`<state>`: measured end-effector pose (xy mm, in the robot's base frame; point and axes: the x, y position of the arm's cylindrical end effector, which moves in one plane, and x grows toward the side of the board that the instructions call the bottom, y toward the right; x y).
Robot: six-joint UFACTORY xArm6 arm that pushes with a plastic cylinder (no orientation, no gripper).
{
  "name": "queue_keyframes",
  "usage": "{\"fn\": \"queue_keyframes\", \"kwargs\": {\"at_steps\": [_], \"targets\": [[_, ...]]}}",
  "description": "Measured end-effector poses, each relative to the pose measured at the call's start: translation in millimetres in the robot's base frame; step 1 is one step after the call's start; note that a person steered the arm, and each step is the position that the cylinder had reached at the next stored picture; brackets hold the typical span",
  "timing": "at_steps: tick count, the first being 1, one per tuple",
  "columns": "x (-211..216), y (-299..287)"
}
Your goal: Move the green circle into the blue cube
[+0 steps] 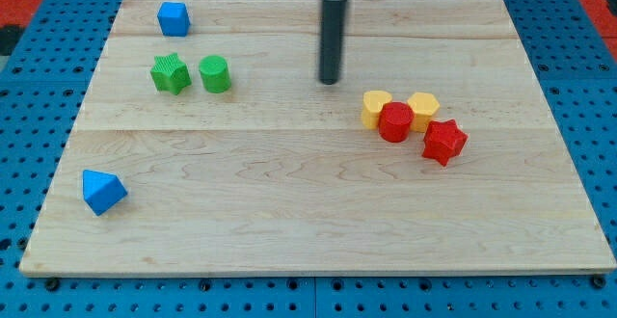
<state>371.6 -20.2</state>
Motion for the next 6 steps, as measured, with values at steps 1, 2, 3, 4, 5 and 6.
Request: {"fn": "queue_keyframes", "kwargs": {"at_steps": [1,2,3,4,5,6], "targets": [[11,-102],[-21,-132],[-38,-143],[-36,-135],[-19,-100],[-61,-108]]}}
